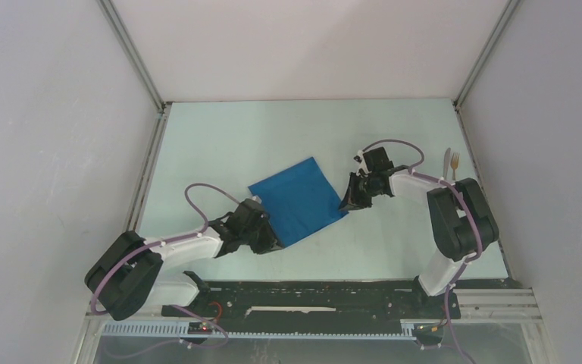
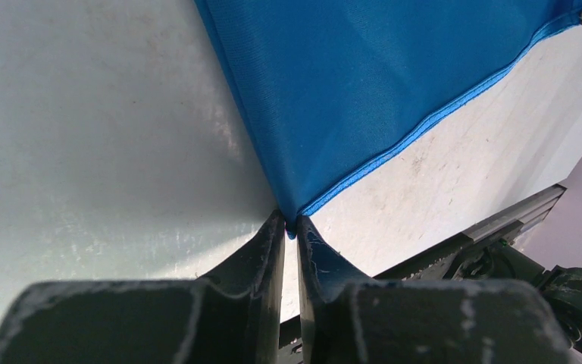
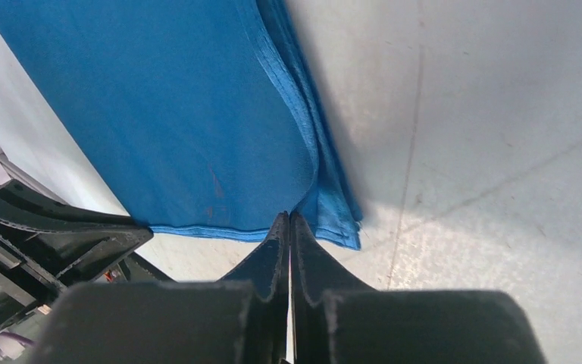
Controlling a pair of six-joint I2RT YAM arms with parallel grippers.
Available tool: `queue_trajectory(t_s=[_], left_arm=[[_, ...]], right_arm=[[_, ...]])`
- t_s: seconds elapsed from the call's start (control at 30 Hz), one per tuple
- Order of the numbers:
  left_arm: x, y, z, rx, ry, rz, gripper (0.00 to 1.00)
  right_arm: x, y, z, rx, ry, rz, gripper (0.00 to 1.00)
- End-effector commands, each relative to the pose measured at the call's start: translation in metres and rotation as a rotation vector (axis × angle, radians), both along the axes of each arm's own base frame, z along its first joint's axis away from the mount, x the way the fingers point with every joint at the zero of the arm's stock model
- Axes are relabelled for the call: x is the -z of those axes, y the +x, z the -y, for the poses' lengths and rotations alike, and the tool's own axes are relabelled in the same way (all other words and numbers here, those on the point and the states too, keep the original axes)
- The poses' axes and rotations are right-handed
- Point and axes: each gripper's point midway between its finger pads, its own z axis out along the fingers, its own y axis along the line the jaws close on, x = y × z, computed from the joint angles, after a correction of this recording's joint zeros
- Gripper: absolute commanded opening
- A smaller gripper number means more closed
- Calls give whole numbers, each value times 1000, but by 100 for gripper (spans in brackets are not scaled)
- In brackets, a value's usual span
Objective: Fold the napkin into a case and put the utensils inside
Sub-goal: Fold the top corner of the square-folded napkin at the center of the board.
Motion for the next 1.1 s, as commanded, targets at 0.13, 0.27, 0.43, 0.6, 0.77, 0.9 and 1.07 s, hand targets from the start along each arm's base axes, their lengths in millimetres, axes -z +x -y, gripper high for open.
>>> queue_trajectory(t_s=[0.13,0.27,0.43,0.6,0.77,0.9,1.07], left_arm=[[-1,4,0,-4,-10,28,17],[-2,4,-1,-6,-13,31,17],[-2,4,1,-1,-15,29,16],[-2,4,0,-1,-17,33,16],[-2,4,0,-1,-16,29,16],[-2,4,1,0,-15,28,16],[-2,4,1,3,-15,27,16]], right_arm=[[-12,15,-23,-44,-18,52,0],[-18,14,-12,-45,-87,93,18],[-19,12,-4,-38,-114,92,30],[-13,10,-1,-20,-72,71,34],[-7,9,0,-13,-62,54,33],[-7,8,-1,-10,-52,49,35],[-3,8,-3,-8,-41,35,35]])
